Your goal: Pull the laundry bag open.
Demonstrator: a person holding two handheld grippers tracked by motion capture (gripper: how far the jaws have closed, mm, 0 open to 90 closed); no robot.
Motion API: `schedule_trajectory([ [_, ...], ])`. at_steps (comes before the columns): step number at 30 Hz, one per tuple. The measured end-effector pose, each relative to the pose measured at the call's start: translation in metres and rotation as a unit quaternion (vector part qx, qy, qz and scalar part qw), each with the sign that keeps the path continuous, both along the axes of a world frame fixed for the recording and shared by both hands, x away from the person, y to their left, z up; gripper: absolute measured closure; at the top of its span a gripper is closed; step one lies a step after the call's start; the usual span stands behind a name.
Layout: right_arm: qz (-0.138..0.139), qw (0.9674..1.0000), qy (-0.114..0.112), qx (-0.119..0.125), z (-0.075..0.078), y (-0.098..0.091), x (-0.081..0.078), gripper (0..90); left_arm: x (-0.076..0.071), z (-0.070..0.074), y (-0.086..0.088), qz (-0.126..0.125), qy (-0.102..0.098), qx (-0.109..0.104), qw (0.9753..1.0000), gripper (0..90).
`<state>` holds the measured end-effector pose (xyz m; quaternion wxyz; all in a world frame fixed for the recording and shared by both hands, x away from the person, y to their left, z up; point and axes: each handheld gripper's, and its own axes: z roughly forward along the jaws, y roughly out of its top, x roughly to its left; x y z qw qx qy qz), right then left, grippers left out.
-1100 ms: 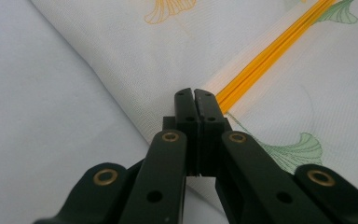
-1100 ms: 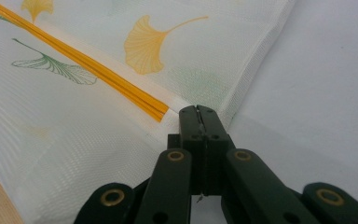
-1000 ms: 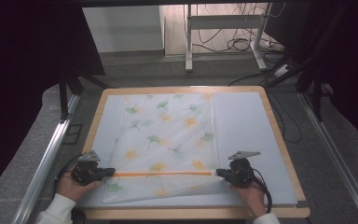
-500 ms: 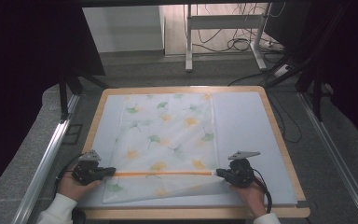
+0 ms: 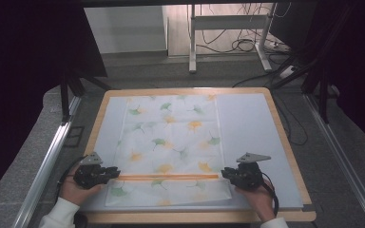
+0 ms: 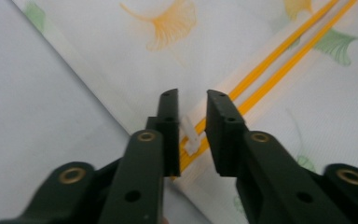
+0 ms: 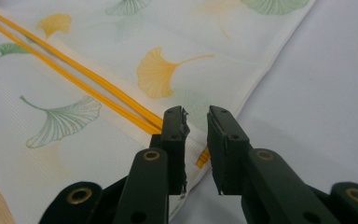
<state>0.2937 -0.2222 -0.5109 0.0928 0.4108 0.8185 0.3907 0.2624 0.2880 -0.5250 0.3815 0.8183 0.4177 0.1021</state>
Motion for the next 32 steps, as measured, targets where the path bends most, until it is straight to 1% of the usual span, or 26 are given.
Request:
schedule_trajectory([
  [2,-0.004,1.0,-0.002,0.005,0.001,-0.002,0.0,68.4,0.0,0.003,0.0,0.011,-0.01,-0.013,0.9998,63.9],
  [3,-0.006,0.9999,-0.005,0.007,0.001,-0.002,0.0,66.9,0.001,0.004,-0.001,0.014,-0.015,-0.015,0.9997,61.4],
  [4,-0.006,0.9999,-0.005,0.007,0.001,-0.002,0.0,66.9,0.001,0.004,-0.001,0.014,-0.015,-0.015,0.9997,58.4],
  [5,-0.008,0.9998,-0.01,0.013,0.003,-0.004,0.001,63.2,0.003,0.006,-0.003,0.022,-0.027,-0.016,0.9992,55.5],
  [7,-0.013,0.9997,-0.014,0.016,0.004,-0.005,0.002,58.1,0.006,0.007,-0.006,0.028,-0.038,-0.014,0.9988,51.4],
  [8,-0.013,0.9997,-0.014,0.016,0.004,-0.005,0.002,58.1,0.006,0.007,-0.006,0.028,-0.038,-0.014,0.9988,49.0],
  [9,-0.021,0.9994,-0.019,0.019,0.005,-0.006,0.002,55.3,0.011,0.008,-0.011,0.033,-0.05,-0.007,0.9982,46.1],
  [10,-0.021,0.9994,-0.019,0.019,0.005,-0.006,0.002,55.3,0.011,0.008,-0.011,0.033,-0.05,-0.007,0.9982,43.6],
  [11,-0.027,0.9991,-0.027,0.017,0.005,-0.009,0.004,52.7,0.016,0.009,-0.017,0.036,-0.057,-0.014,0.9976,41.2],
  [12,-0.031,0.9989,-0.031,0.016,0.005,-0.01,0.005,51.6,0.019,0.009,-0.02,0.035,-0.059,-0.015,0.9975,39.1],
  [14,-0.04,0.9984,-0.037,0.016,0.005,-0.014,0.006,50.2,0.025,0.008,-0.027,0.035,-0.07,0.0,0.997,36.5],
  [17,-0.048,0.9978,-0.044,0.013,0.005,-0.02,0.008,48.6,0.032,0.007,-0.034,0.03,-0.071,0.006,0.997,33.6],
  [18,-0.048,0.9978,-0.044,0.013,0.005,-0.02,0.008,48.6,0.032,0.007,-0.034,0.03,-0.071,0.006,0.997,33.2],
  [19,-0.051,0.9976,-0.045,0.009,0.004,-0.023,0.009,47.7,0.034,0.006,-0.037,0.029,-0.072,0.011,0.9969,32.6],
  [21,-0.056,0.9974,-0.044,0.007,0.003,-0.026,0.009,47.1,0.033,0.006,-0.036,0.029,-0.074,0.016,0.9967,31.9],
  [24,-0.056,0.9974,-0.046,0.004,0.003,-0.027,0.01,46.5,0.032,0.006,-0.034,0.032,-0.073,0.012,0.9967,31.6],
  [26,-0.056,0.9973,-0.047,0.001,0.003,-0.026,0.009,45.9,0.032,0.006,-0.03,0.036,-0.071,0.006,0.9968,31.5],
  [32,-0.055,0.9973,-0.049,-0.004,0.003,-0.025,0.009,43.1,0.031,0.005,-0.029,0.032,-0.069,0.007,0.9971,30.6],
])
